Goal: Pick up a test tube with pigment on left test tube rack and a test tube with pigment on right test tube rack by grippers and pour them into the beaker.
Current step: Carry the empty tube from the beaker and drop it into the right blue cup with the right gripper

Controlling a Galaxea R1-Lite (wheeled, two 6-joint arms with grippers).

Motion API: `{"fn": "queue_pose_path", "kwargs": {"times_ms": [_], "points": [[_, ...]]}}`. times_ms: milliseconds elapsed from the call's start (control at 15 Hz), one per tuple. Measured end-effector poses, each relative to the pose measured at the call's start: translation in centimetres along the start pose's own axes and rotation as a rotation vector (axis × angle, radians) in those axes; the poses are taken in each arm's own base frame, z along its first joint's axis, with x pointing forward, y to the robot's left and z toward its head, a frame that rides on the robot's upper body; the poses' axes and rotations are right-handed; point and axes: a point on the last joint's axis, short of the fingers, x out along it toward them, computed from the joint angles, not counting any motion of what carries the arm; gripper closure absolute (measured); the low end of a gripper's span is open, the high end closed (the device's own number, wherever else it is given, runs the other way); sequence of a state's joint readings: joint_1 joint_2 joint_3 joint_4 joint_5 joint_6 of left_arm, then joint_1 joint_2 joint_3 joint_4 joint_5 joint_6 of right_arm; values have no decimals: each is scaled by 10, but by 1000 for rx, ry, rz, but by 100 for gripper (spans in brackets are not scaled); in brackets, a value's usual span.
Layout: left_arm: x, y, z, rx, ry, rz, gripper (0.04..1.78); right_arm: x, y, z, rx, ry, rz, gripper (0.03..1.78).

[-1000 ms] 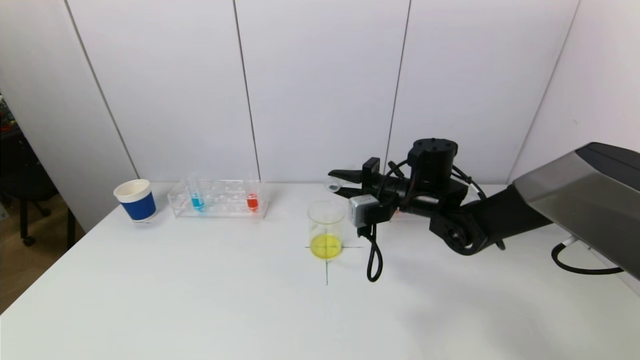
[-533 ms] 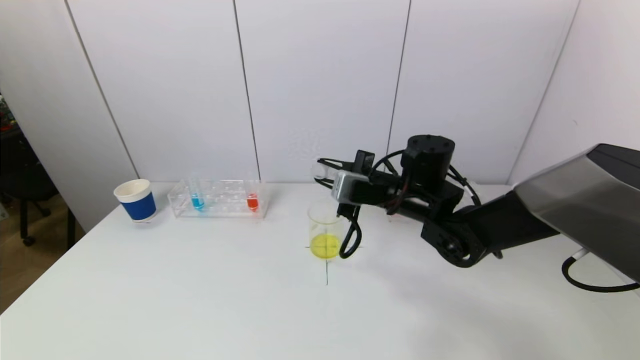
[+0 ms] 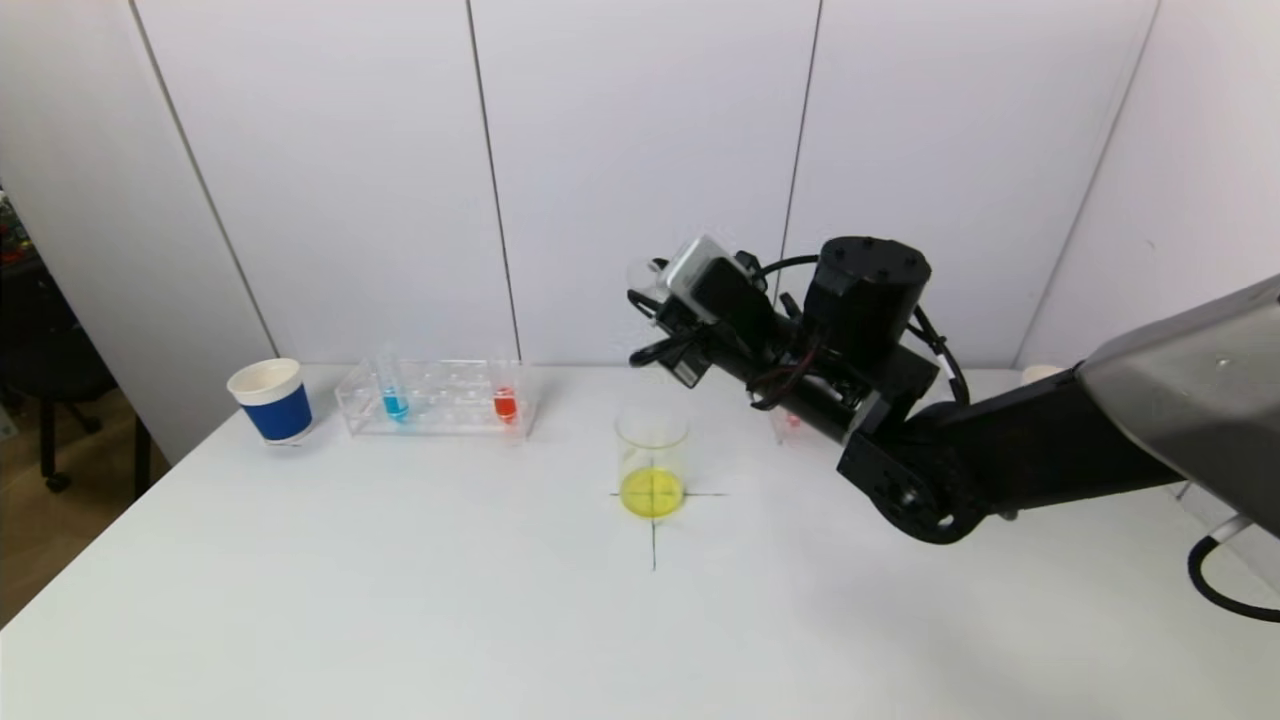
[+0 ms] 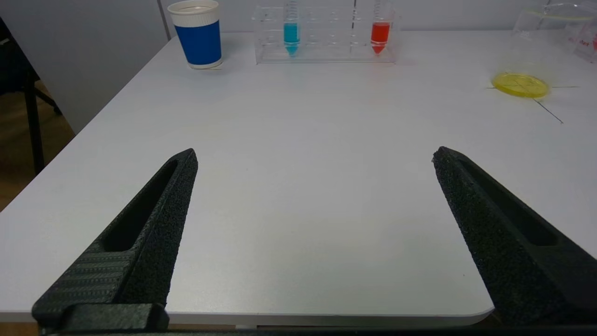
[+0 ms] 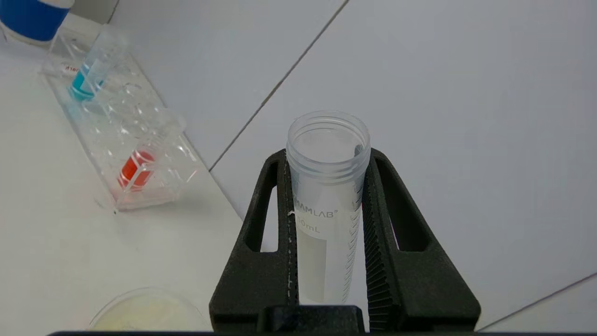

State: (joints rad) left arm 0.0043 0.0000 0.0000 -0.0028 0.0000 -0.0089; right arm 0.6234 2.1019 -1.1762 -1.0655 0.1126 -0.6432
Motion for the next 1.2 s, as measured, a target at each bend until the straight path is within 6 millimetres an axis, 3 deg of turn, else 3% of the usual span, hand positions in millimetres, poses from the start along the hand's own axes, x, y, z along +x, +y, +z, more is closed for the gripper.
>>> {"fn": "queue_pose_path", "kwargs": {"times_ms": [333,600,867,1200], "points": [[0,0,0,0,0,0,6,-10,-15,23,216,55,-86,135],[0,0,0,0,0,0,6,-21,-42,36,309,80,-180,135],[0,0,0,0,0,0,6,-37,-77,35,387,175,-277,135],[0,0,0,0,0,0,6,-69,-139,30,454,340,-395,135]]}}
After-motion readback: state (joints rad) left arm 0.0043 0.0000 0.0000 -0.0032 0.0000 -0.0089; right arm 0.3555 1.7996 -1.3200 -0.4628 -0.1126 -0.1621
